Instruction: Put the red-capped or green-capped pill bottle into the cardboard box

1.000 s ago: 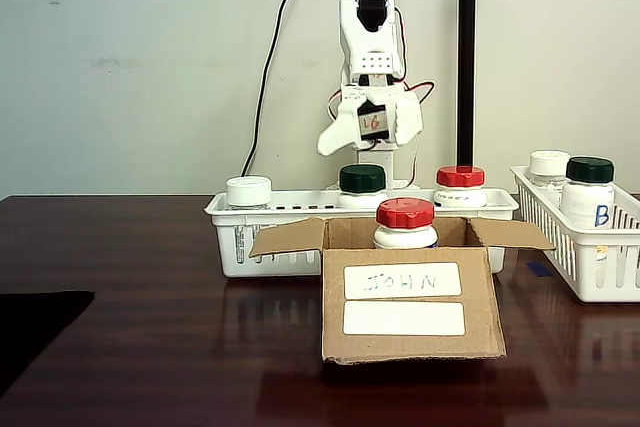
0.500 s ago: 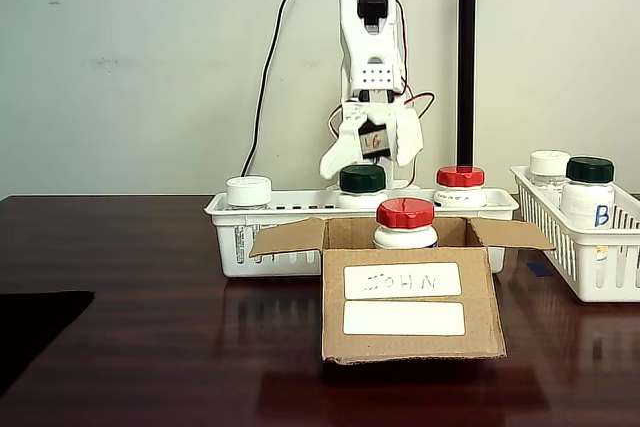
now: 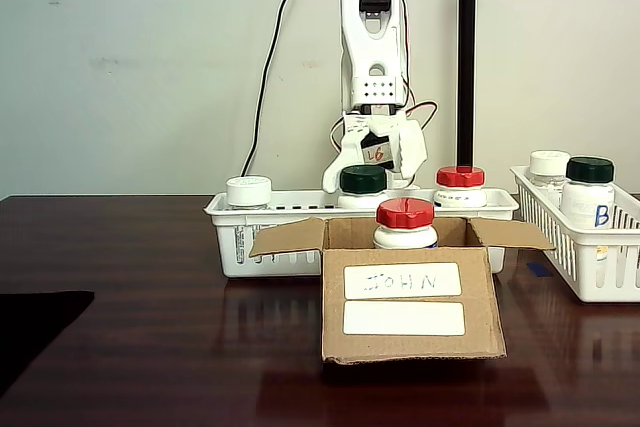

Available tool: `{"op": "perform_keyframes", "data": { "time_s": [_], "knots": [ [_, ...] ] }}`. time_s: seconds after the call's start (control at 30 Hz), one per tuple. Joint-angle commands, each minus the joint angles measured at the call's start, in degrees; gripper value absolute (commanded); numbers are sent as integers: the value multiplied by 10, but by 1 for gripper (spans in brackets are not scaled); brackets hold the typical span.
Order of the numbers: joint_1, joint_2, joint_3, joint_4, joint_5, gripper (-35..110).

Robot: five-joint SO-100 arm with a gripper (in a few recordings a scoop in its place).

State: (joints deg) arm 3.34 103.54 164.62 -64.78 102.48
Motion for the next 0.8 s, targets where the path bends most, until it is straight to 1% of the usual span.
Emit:
{"op": "perform_keyframes", "data": {
  "time_s": [0.0, 0.17, 0.23, 0.27, 0.33, 0.4, 0.57, 0.63, 0.77],
  "knots": [
    [9, 13, -22, -30, 14, 55],
    [5, 26, -23, -25, 7, 9],
    [3, 55, -27, 11, 4, -4],
    [2, 80, -32, 46, 0, -6],
    [1, 144, -38, 119, -11, -2],
    [-2, 224, -52, 221, -23, 3],
    [-14, 394, -111, 465, -50, 2],
    [-17, 423, -142, 526, -60, 2],
    [-17, 425, -202, 584, -69, 2]
  ]
}}
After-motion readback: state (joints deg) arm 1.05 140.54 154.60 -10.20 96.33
